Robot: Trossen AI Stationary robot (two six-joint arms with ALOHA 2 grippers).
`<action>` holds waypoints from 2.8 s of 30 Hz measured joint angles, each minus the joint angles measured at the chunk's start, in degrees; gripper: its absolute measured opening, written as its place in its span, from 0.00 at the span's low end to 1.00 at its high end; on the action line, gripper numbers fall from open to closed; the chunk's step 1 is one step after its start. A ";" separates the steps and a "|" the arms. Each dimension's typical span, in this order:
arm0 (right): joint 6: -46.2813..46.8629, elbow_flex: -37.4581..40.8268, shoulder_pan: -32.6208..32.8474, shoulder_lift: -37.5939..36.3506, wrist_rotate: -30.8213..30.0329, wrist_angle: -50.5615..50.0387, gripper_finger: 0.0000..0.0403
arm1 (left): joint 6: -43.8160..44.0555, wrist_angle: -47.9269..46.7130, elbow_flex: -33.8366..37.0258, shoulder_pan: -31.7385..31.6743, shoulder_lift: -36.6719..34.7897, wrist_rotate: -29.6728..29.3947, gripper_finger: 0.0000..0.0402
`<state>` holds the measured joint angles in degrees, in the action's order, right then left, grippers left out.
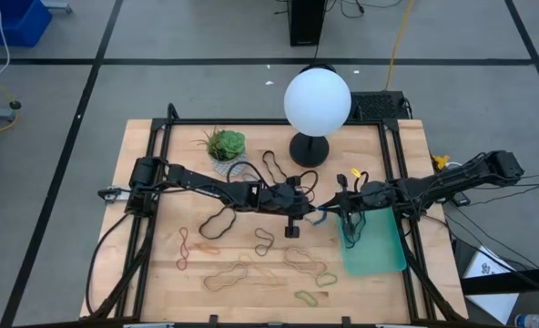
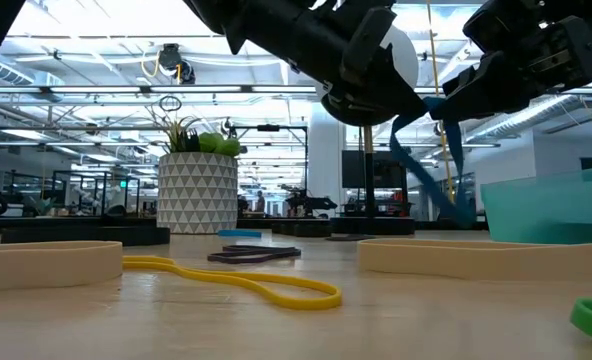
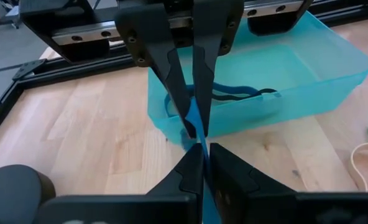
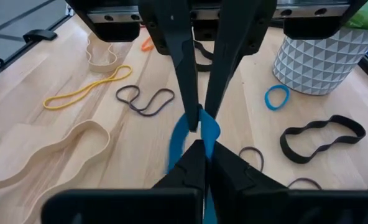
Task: Pick and place rubber bands into bin
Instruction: Put the blue rubber band into the bin
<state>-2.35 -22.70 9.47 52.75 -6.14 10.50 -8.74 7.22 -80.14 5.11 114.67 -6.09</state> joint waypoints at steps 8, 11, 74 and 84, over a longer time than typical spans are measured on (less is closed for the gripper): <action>-0.30 0.00 0.02 -0.46 -2.74 -0.11 0.00 | 2.43 -0.15 0.00 -0.05 0.00 -0.06 0.09; -0.30 0.00 0.00 -1.85 -3.03 -0.13 0.00 | 2.68 -0.69 0.00 -0.05 0.00 -0.13 0.12; 51.21 -4.22 12.50 -1.36 5.34 -54.72 0.05 | 1.51 -15.94 0.00 -0.70 0.00 -5.70 0.53; 50.55 -4.20 12.50 -1.36 1.68 -54.40 0.24 | 1.54 -15.93 0.00 -0.68 0.00 -5.52 0.53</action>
<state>48.20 -26.89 21.98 51.40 -4.46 -43.90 -7.20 -8.71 -80.14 4.43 114.67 -11.62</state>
